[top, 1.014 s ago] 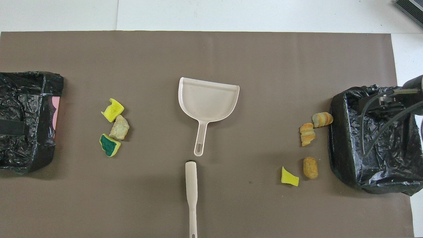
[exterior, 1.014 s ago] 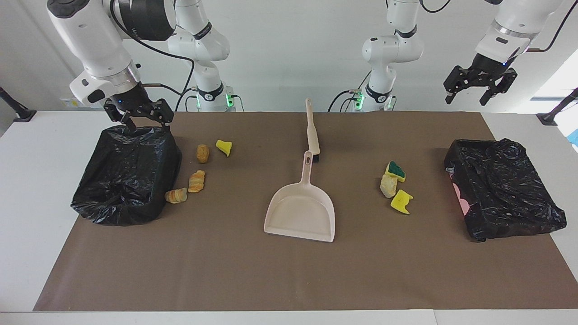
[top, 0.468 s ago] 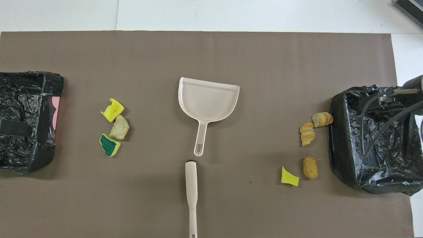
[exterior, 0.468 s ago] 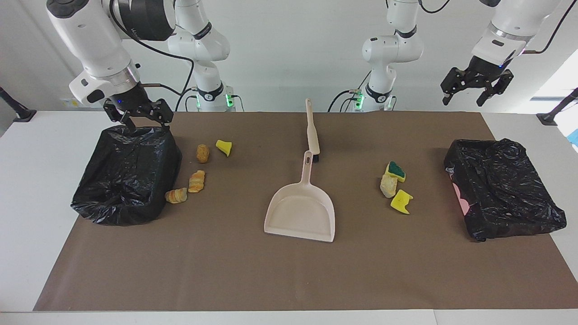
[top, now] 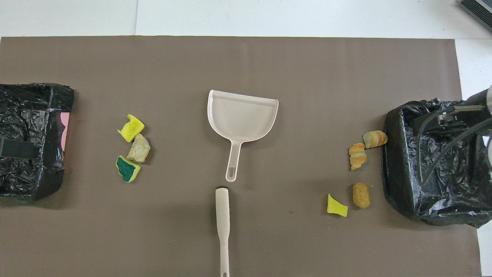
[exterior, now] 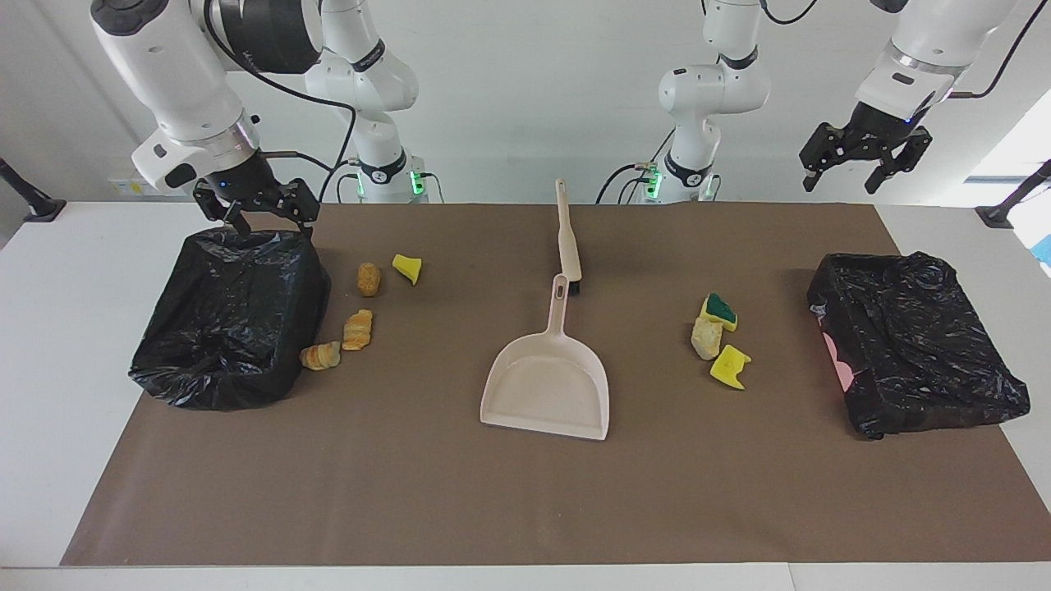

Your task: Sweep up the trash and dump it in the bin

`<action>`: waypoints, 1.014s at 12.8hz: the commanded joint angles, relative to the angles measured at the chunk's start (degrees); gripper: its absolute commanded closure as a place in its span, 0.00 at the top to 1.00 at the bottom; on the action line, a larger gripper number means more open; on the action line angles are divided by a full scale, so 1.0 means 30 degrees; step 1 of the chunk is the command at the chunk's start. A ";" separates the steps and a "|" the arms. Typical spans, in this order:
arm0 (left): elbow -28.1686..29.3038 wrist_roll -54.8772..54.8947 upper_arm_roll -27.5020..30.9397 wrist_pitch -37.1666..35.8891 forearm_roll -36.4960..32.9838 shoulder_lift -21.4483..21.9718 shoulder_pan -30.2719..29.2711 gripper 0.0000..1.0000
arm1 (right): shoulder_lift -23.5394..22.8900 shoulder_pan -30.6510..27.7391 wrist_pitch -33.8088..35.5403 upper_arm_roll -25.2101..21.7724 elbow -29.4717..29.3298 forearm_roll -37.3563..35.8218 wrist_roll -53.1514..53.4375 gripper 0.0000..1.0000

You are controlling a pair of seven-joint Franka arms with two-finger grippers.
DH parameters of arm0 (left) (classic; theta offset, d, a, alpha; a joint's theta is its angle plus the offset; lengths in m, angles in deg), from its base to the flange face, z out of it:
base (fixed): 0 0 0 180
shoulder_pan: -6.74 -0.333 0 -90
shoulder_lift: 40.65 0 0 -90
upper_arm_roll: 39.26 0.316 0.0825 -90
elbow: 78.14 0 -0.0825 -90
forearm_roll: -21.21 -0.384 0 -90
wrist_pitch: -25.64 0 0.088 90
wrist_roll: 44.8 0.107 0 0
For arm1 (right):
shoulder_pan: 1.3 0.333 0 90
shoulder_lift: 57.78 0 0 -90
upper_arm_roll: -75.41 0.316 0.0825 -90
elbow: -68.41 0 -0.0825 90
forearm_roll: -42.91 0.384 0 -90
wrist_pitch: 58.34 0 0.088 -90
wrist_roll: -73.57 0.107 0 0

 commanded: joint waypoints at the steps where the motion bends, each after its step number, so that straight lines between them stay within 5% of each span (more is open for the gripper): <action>1: 0.0331 -0.0280 0.0043 0.0308 -0.0129 0.0259 0.0147 1.00 | 0.0142 0.0008 0.0720 0.0309 0.0101 -0.0014 0.0375 1.00; 8: 0.0389 -0.0339 0.0014 0.0221 -0.0129 0.0317 0.0206 1.00 | -0.1204 0.2054 0.1074 0.0456 -0.0951 0.0540 0.2713 1.00; 13: 0.0916 -0.0339 -0.0045 0.0163 -0.0070 0.0639 0.0235 1.00 | -0.3106 0.4688 -0.1026 0.0544 -0.0925 0.1394 0.5590 1.00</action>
